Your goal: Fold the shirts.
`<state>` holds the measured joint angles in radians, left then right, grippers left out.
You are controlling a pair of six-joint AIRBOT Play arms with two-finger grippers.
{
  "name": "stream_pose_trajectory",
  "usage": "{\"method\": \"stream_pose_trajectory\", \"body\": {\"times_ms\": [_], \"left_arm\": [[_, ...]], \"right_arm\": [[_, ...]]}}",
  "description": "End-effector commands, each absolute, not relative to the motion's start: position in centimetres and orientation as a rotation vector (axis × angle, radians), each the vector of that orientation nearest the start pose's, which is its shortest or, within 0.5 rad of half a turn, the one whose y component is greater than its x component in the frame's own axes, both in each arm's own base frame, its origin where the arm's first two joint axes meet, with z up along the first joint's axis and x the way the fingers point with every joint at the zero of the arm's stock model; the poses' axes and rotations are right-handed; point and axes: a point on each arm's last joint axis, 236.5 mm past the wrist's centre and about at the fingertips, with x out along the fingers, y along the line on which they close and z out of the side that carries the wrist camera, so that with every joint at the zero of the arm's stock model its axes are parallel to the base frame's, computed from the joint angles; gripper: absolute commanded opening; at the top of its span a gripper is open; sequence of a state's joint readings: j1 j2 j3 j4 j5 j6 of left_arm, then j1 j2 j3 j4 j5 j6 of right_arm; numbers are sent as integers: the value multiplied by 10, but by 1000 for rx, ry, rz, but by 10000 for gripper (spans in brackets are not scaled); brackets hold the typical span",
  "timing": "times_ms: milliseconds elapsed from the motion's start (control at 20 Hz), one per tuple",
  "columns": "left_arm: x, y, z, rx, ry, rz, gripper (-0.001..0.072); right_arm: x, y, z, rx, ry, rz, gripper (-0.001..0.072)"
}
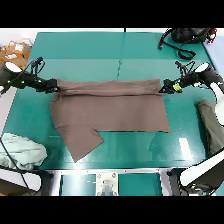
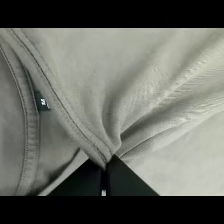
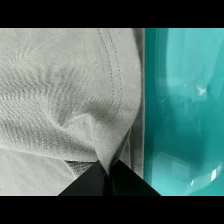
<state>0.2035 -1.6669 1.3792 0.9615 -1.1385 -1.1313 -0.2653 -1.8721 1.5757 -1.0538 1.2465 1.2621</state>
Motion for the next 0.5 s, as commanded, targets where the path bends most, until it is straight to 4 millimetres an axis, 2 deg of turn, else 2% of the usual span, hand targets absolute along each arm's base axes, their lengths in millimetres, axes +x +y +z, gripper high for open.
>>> {"method": "stream_pose_trajectory", "body": {"times_ms": [0,250,450], "left_arm": [[455,-34,-41,-388,1266,-393,22],[451,-35,-41,-440,1296,-364,22],[437,-32,-47,-463,1370,-325,22]], "right_arm": [[474,-14,-85,443,1388,270,15],[473,-14,-85,442,1389,270,16],[472,-14,-85,443,1395,274,16]]}}
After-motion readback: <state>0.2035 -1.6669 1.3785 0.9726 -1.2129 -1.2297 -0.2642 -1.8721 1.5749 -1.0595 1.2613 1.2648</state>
